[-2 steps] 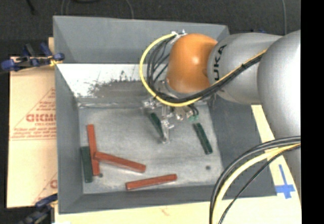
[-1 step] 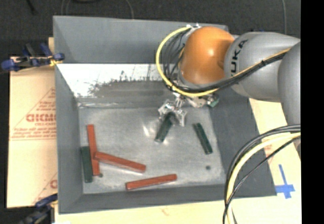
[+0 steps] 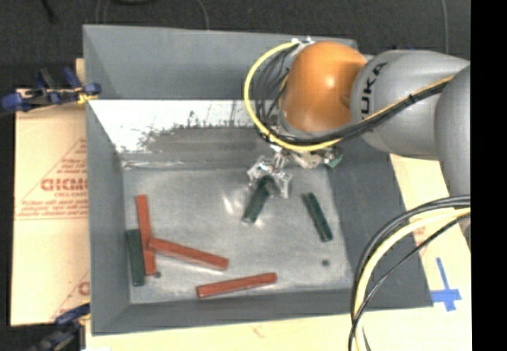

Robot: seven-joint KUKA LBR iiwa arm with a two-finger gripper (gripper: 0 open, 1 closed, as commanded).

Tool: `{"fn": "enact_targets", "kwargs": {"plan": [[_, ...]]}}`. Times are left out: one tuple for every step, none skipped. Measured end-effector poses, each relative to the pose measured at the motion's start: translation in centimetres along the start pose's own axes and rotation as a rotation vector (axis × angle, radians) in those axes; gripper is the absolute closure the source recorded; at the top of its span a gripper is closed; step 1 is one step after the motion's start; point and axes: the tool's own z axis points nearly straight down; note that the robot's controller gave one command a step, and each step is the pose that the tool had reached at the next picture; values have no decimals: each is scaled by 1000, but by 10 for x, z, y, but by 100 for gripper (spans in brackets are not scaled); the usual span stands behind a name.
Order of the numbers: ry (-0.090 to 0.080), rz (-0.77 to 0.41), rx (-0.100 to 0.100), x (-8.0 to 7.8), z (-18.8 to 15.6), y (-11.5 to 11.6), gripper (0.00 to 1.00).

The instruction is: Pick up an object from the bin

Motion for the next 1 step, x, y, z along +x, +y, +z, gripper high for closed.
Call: {"fn": "enact_targets", "kwargs": {"plan": [[-3, 86, 8, -2, -177, -1, 100]]}}
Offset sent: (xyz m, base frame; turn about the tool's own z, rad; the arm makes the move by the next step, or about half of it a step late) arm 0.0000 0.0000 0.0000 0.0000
